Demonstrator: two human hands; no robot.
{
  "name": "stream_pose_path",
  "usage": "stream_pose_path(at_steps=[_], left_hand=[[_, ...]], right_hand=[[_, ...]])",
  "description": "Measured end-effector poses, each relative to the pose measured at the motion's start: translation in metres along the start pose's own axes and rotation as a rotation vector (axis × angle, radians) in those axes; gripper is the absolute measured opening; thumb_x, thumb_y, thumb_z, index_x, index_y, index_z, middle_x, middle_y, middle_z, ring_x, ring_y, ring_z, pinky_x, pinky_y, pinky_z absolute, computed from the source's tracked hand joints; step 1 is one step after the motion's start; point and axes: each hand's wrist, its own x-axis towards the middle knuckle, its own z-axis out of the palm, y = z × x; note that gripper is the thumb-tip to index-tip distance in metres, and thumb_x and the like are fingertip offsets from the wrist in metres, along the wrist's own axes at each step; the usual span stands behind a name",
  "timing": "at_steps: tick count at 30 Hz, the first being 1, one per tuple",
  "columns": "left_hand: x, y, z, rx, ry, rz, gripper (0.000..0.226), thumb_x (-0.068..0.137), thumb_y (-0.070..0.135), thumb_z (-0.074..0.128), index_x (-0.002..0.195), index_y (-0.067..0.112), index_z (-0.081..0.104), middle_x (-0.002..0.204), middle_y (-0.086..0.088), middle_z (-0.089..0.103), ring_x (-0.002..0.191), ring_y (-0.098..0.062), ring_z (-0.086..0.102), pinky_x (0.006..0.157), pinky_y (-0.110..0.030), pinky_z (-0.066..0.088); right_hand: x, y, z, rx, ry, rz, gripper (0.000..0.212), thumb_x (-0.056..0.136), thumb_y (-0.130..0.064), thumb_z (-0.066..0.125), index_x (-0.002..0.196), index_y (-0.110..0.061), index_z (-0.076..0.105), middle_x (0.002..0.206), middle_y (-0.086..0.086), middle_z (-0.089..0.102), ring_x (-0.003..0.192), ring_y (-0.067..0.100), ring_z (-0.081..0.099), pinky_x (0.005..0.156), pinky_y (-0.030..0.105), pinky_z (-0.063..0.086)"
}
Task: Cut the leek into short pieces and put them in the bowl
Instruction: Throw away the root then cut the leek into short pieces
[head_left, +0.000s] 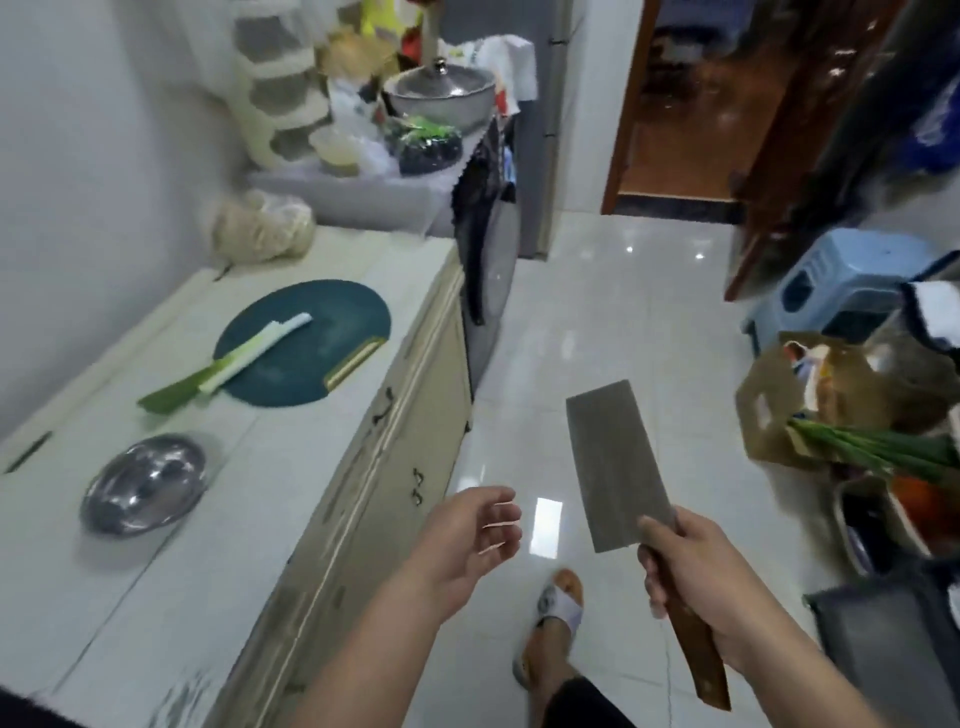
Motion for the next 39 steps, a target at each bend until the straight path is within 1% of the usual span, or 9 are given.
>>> stream_pose_path(at_steps=[2, 6, 11, 17, 22, 26, 29, 35, 39], left_hand=[[0.023, 0.04, -0.017, -0.013, 0.059, 0.071, 0.013, 0.09, 0.013, 0.064, 0.098, 0.003, 0.068, 0.076, -0.011, 0.068, 0.063, -0.021, 0.061, 0.07, -0.035, 0.055], [0.074, 0.134, -0.056, 0.208, 0.284, 0.228, 0.017, 0.097, 0.016, 0.056, 0.103, 0.007, 0.069, 0.085, -0.01, 0.072, 0.076, -0.025, 0.067, 0.091, -0.045, 0.056], [0.103, 0.212, -0.137, 0.867, 0.711, 0.408, 0.015, 0.097, 0.028, 0.054, 0.106, 0.027, 0.066, 0.104, 0.008, 0.07, 0.088, -0.011, 0.065, 0.077, -0.031, 0.053], [0.151, 0.296, -0.282, 1.14, 1.069, 0.418, 0.03, 0.099, 0.022, 0.045, 0.118, 0.023, 0.067, 0.111, -0.006, 0.068, 0.099, -0.03, 0.065, 0.083, -0.04, 0.053], [0.213, 0.353, -0.36, 1.282, 0.924, 0.293, 0.038, 0.096, 0.027, 0.05, 0.131, 0.025, 0.064, 0.116, -0.009, 0.066, 0.104, -0.031, 0.061, 0.084, -0.043, 0.052], [0.232, 0.36, -0.369, 1.343, 0.741, 0.263, 0.026, 0.093, 0.035, 0.055, 0.114, 0.032, 0.072, 0.112, 0.002, 0.066, 0.104, -0.025, 0.059, 0.086, -0.038, 0.048], [0.241, 0.362, -0.367, 1.482, 0.819, 0.268, 0.019, 0.094, 0.039, 0.053, 0.105, 0.033, 0.067, 0.112, 0.008, 0.057, 0.111, -0.023, 0.046, 0.092, -0.038, 0.035], [0.265, 0.369, -0.335, 1.405, 0.874, 0.347, 0.008, 0.098, 0.02, 0.053, 0.105, 0.018, 0.056, 0.099, -0.004, 0.058, 0.086, -0.024, 0.05, 0.073, -0.04, 0.044], [0.283, 0.373, -0.319, 1.422, 0.864, 0.361, 0.048, 0.085, -0.002, 0.058, 0.131, 0.014, 0.059, 0.104, -0.01, 0.056, 0.095, -0.029, 0.05, 0.078, -0.038, 0.046]], right_hand=[[0.047, -0.028, 0.024, -0.076, -0.039, -0.003, 0.022, 0.103, -0.014, 0.046, 0.085, -0.005, 0.056, 0.059, 0.011, 0.05, 0.044, 0.025, 0.045, 0.045, 0.035, 0.042], [0.151, -0.103, 0.079, -0.221, -0.137, -0.029, 0.023, 0.103, -0.014, 0.047, 0.09, 0.001, 0.058, 0.062, 0.013, 0.05, 0.046, 0.026, 0.047, 0.047, 0.036, 0.044], [0.228, -0.191, 0.152, -0.392, -0.264, -0.065, 0.023, 0.101, -0.011, 0.048, 0.083, 0.0, 0.056, 0.061, 0.017, 0.049, 0.045, 0.026, 0.048, 0.044, 0.035, 0.044], [0.295, -0.257, 0.257, -0.537, -0.402, -0.068, 0.022, 0.102, -0.013, 0.046, 0.093, -0.003, 0.063, 0.063, 0.016, 0.051, 0.05, 0.028, 0.05, 0.05, 0.038, 0.048], [0.327, -0.28, 0.309, -0.577, -0.373, -0.084, 0.022, 0.097, -0.009, 0.048, 0.08, 0.0, 0.058, 0.059, 0.014, 0.051, 0.043, 0.025, 0.05, 0.043, 0.033, 0.047], [0.341, -0.296, 0.313, -0.626, -0.364, -0.051, 0.024, 0.098, -0.011, 0.049, 0.079, 0.002, 0.057, 0.056, 0.014, 0.052, 0.043, 0.027, 0.05, 0.048, 0.037, 0.048], [0.356, -0.307, 0.311, -0.64, -0.337, -0.043, 0.027, 0.1, -0.012, 0.049, 0.077, 0.001, 0.055, 0.056, 0.014, 0.051, 0.042, 0.028, 0.048, 0.048, 0.037, 0.046], [0.392, -0.32, 0.299, -0.66, -0.383, -0.041, 0.031, 0.101, -0.015, 0.048, 0.075, 0.001, 0.055, 0.052, 0.013, 0.051, 0.042, 0.028, 0.049, 0.049, 0.038, 0.047], [0.417, -0.328, 0.287, -0.643, -0.431, -0.034, 0.029, 0.102, -0.015, 0.049, 0.077, -0.001, 0.056, 0.055, 0.013, 0.053, 0.043, 0.028, 0.049, 0.052, 0.039, 0.047]])
